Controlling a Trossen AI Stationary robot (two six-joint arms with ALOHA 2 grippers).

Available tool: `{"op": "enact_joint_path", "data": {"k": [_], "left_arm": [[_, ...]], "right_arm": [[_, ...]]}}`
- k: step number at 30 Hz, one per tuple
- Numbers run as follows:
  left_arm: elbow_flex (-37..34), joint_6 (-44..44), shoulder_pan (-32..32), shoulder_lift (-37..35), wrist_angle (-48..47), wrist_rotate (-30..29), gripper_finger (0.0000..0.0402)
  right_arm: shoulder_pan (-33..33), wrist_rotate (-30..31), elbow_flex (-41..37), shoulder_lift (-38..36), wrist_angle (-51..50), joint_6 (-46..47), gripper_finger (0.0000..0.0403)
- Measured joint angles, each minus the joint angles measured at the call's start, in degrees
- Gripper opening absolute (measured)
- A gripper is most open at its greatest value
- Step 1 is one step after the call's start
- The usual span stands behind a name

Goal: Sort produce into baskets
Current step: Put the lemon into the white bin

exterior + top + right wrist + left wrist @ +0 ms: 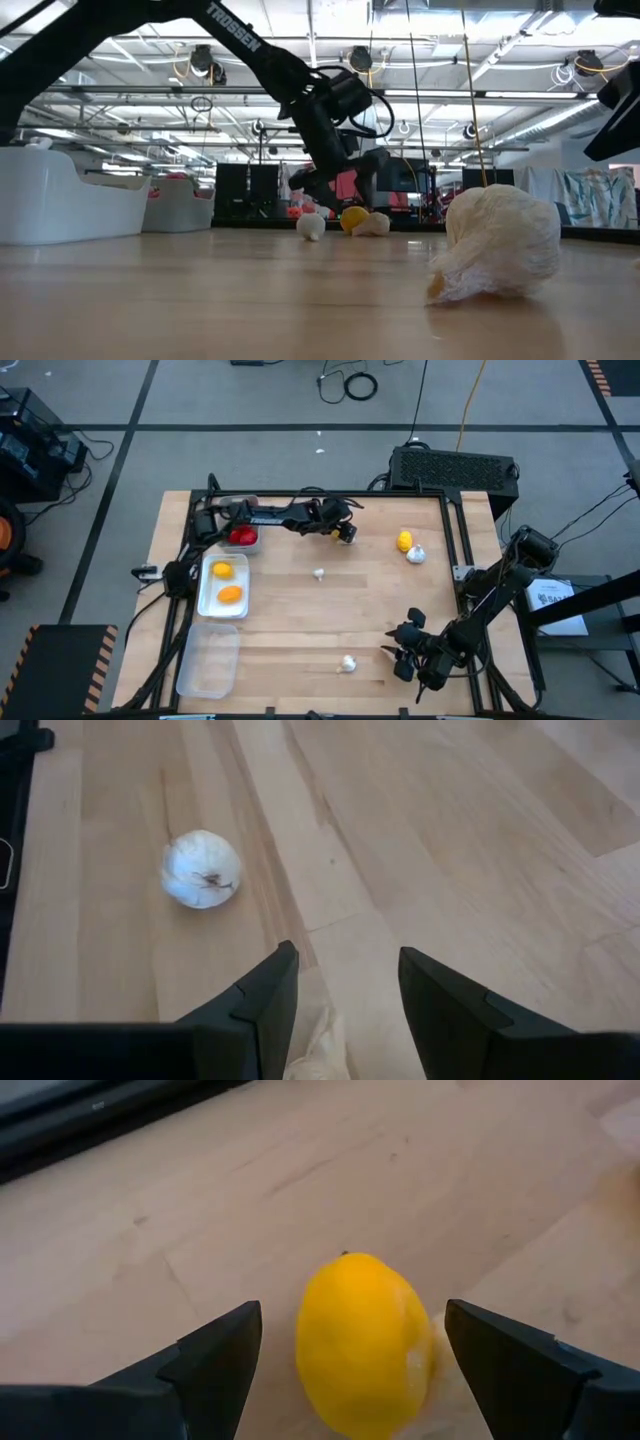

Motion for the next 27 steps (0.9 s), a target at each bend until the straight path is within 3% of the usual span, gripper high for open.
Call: {"op": "enact_joint_path", "data": {"k": [27], "left_arm": [[0.00,2.34,0.25,0.44,-6.89,-1.96,0.0322]], "right_arm": [[0.00,-0.07,0.01,0.00,0.16,-0.02,0.0164]]}}
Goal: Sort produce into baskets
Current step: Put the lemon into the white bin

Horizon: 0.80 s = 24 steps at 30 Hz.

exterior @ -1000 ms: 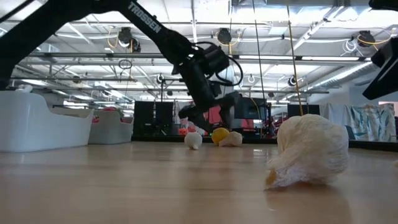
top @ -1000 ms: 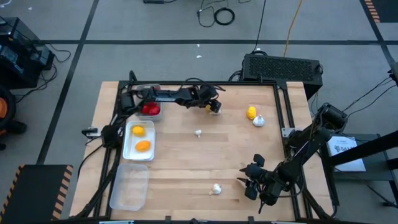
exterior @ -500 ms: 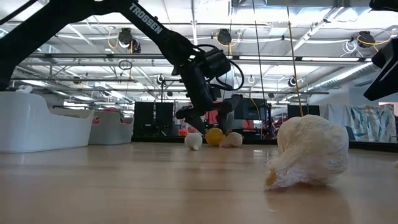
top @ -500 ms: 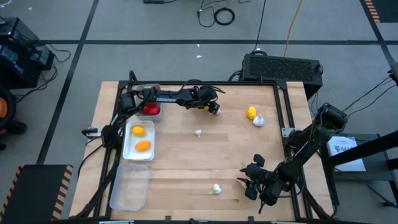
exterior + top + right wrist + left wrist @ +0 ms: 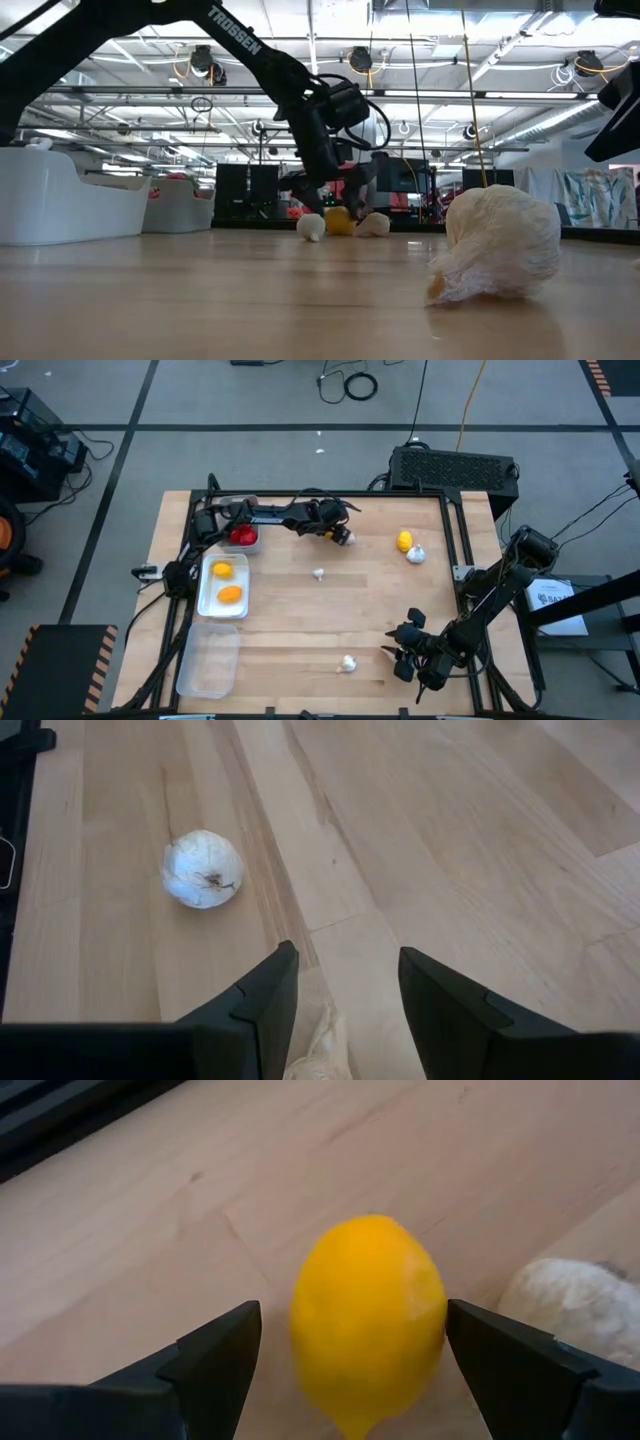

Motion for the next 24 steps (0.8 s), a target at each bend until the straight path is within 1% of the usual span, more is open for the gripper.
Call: {"op": "enact_joint_path", "data": {"k": [8,17,20,24], "left_arm": [[0.00,0.00,0.14,0.00,-0.45,0.00,0.0317],[0.00,0.09,0.67,0.00,-0.34,1.20,0.0263],[0.00,0.11,0.63,0.00,-0.33,1.25,0.0254],[0.00,1.15,0.62,0.00,-0.28,1.77,0.0252]], "right_arm": [[0.00,0.00,0.00,0.00,0.01,-0.12,0.0164],[0.00,0.02,0.00,0.00,-0.02,-0.73,0.0164],[0.00,0.68,0.00,0.00,-0.02,-1.22,0.0164],[-0.02,1.31,0.00,0.00,-0.04,-1.25,0.0164]]}}
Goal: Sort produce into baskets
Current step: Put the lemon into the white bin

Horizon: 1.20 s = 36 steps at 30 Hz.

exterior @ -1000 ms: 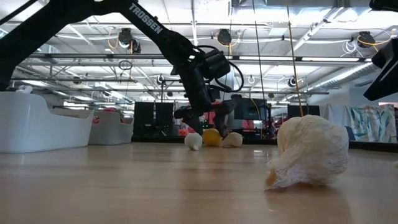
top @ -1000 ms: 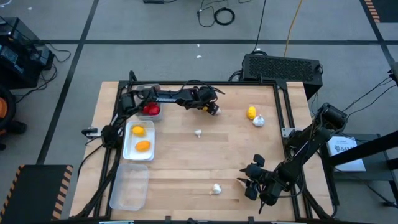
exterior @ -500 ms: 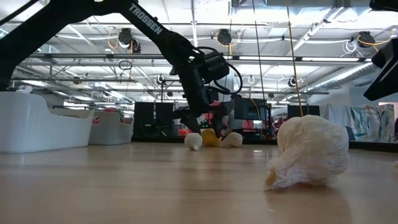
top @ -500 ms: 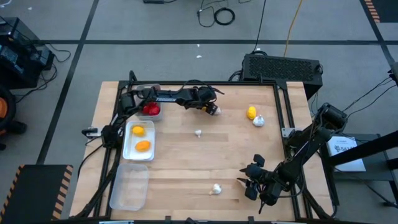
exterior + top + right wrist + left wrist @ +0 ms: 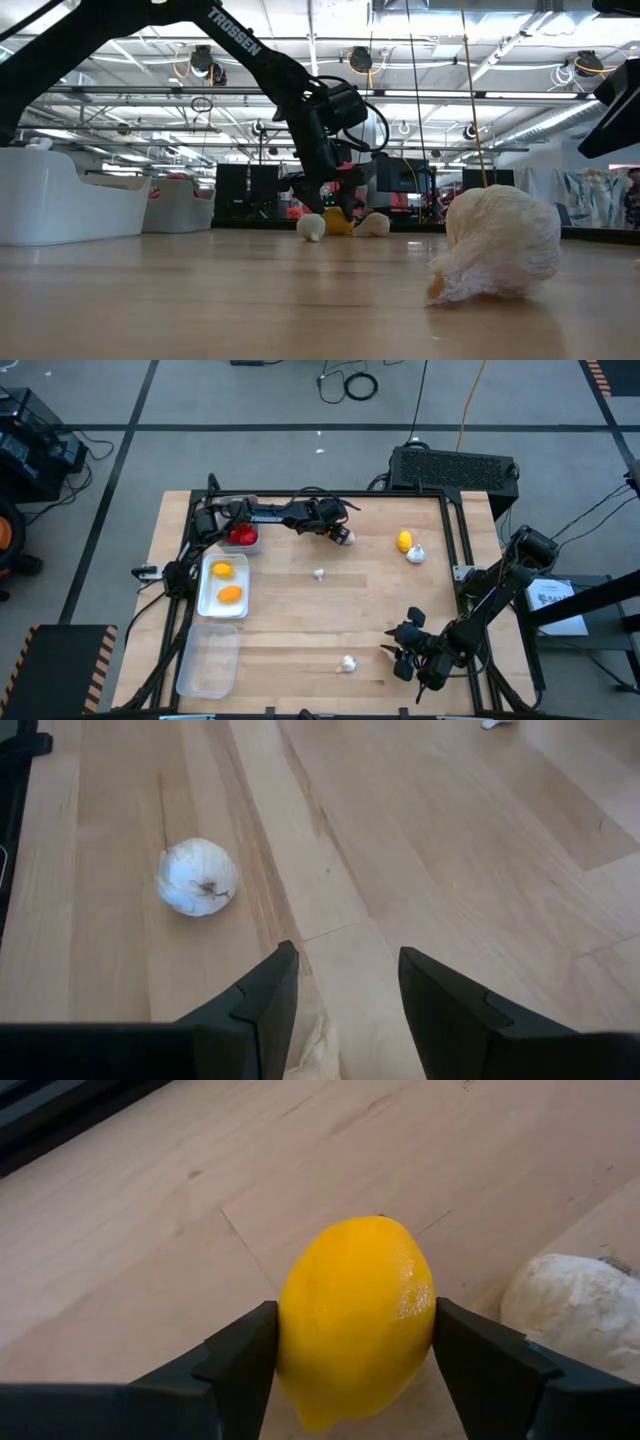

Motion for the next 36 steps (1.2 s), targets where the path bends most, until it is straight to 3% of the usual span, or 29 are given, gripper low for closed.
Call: {"op": "enact_joint_path", "data": {"k": [11,16,23,30,36], "left_arm": [[-0.07,4.78,-0.24,-3.94,-3.97,1.81,0.0251],[-0.07,8.35,-2.02,-11.44,-14.14,2.10,0.0251],[-0.07,8.97,-7.74,-25.31,-29.38,-2.19,0.0251],[-1.58,-0.51,-15.82,-35.56,-45.89,-10.19,0.0251],[-13.18,-13.94,-23.71,-44.02,-53.05,-12.42,0.0251]], "right_arm": [[0.00,0.00,0.02,0.00,0.10,0.00,0.0164],[0.00,-0.04,0.04,-0.02,0.33,-0.22,0.0164],[0.00,0.08,0.04,-0.02,0.88,-0.45,0.0164],[-0.06,2.78,0.04,-0.02,1.43,-0.46,0.0164],[-0.54,2.96,0.04,-0.02,1.74,-0.46,0.0164]]}}
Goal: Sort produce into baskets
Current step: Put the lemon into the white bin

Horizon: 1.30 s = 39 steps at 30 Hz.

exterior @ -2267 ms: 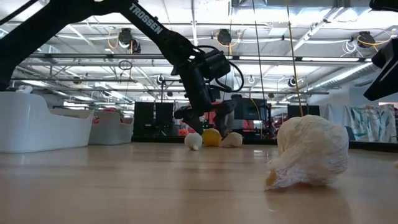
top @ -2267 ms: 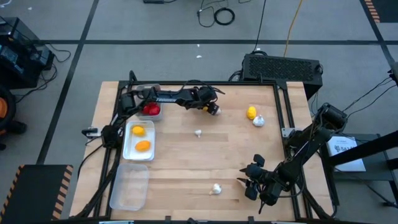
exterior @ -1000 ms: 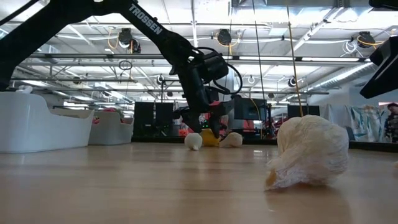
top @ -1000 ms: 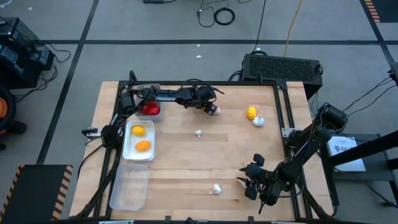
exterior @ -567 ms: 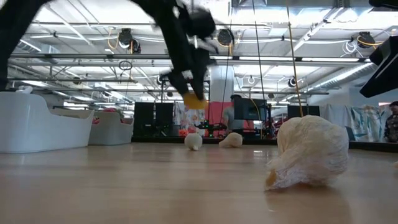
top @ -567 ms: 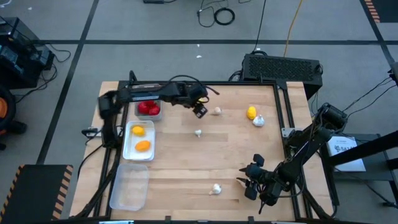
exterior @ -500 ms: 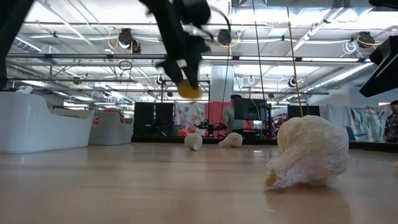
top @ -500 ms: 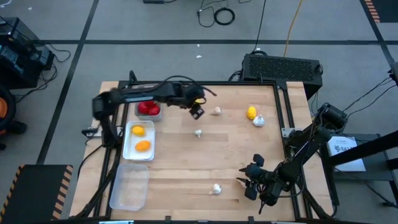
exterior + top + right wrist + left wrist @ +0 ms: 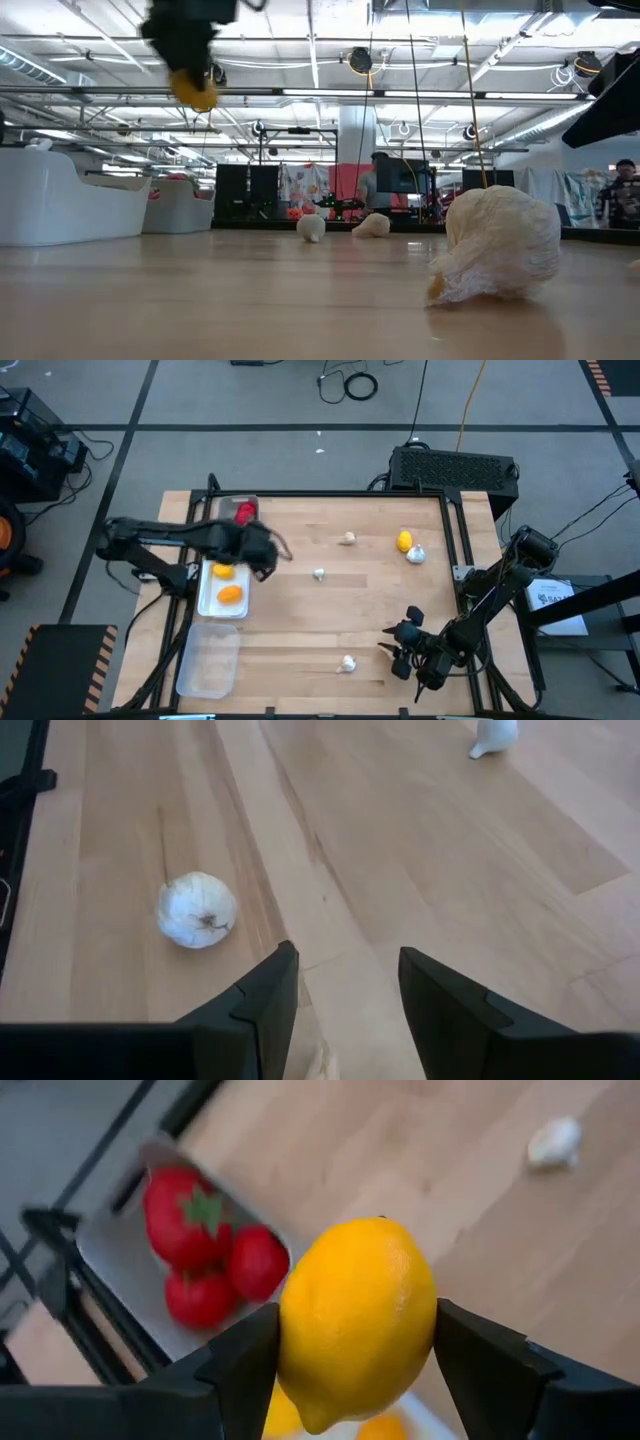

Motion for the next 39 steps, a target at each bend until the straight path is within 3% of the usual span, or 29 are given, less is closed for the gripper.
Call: {"op": "enact_joint_path", "data": {"k": [8,14,24,30,34,39], "left_arm": [[-14.76,-12.84,-4.90,-7.45,-0.48,6.54,0.0251],[-20.49,-14.72,-6.28,-7.79,0.28,7.88,0.0253],[-22.32,-14.48,-6.21,-6.54,1.30,7.92,0.0315],[-22.32,-13.42,-6.21,-6.51,1.97,5.69,0.0331],[-22.34,-5.21,-6.98,-6.51,12.46,4.00,0.0331],[-22.34,7.61,-9.39,-6.34,34.79,4.11,0.0331]], "right_arm": [[-1.21,0.04,0.00,0.00,0.73,-0.46,0.0164],[-2.12,0.03,0.00,0.00,0.73,-0.46,0.0164],[-3.37,0.01,0.00,0.00,1.54,-0.46,0.0164],[-3.37,-0.08,0.00,0.00,2.36,-0.46,0.0164],[-3.37,-0.11,-0.02,0.00,2.47,0.22,0.0164],[-3.37,-0.48,0.00,0.00,2.85,2.98,0.0164]]}}
